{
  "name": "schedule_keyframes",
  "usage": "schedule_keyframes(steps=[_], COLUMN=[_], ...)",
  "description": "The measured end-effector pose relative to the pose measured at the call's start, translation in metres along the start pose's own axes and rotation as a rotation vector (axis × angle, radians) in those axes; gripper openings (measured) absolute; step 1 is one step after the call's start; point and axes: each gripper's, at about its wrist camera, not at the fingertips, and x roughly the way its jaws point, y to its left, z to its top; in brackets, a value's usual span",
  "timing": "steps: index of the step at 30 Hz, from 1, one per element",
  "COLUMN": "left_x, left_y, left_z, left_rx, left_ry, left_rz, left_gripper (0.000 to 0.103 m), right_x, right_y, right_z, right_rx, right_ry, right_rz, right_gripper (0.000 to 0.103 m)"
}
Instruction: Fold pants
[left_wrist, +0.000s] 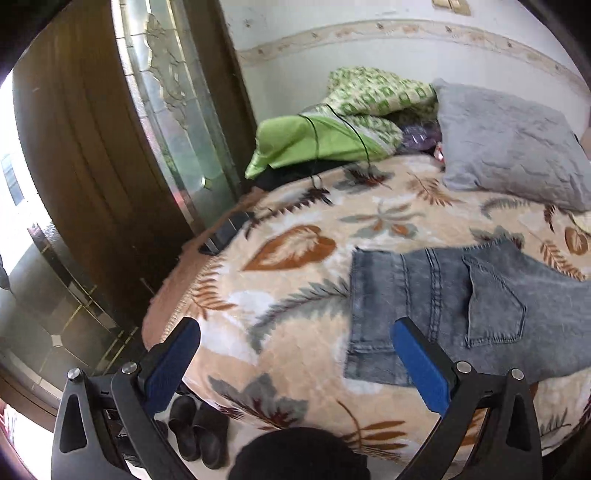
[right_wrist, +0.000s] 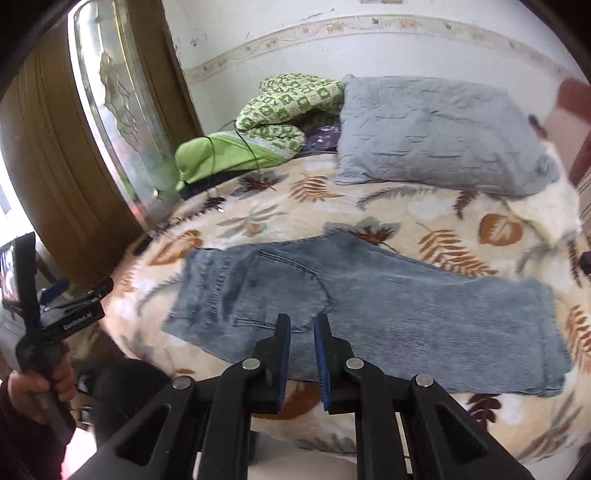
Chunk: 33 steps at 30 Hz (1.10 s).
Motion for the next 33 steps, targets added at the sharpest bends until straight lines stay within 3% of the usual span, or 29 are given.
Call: schedule_keyframes(steps=[15,18,21,26,30,33], left_x=[-0.003,0.002,0.019,0.035,0.041,0.033], left_y=[-0.080,-0.083,-0.078,-0.078,-0.106,-0.132], left_z=[0.021,0.021,0.018,0.011,0.010,0.017], left_rx=[0.101,0.129,0.137,0.123,0.199,0.225], left_ry=[-0.036,-0.029,0.019,0.078,0.099,0.089], left_rz=[-0.087,-0.094,-0.063,-0.049,-0.069,-0.111], left_gripper=[0.103,0.103,0.103,0.103,0.103,0.103], right_x=[-0.042,-0.061,-0.076,-0.085,-0.076,-0.069], right_y=[-0.090,-0.139,-0.204,-0.279,-0.312,-0.332], right_z=[-0.013,-0.023,-0.042,-0.088,-0.131,-0.148], right_rx=[0.075,0.141,0.250,0.381,0.476,0.577], right_ry=[-0.063,-0.078,-0.043,0.022,0.074,0.063], right_rz=[-0.202,-0.294,-0.391,-0.496,-0.458,-0.295], right_gripper=[0.016,0.016,0.016,0.016,0.016,0.016])
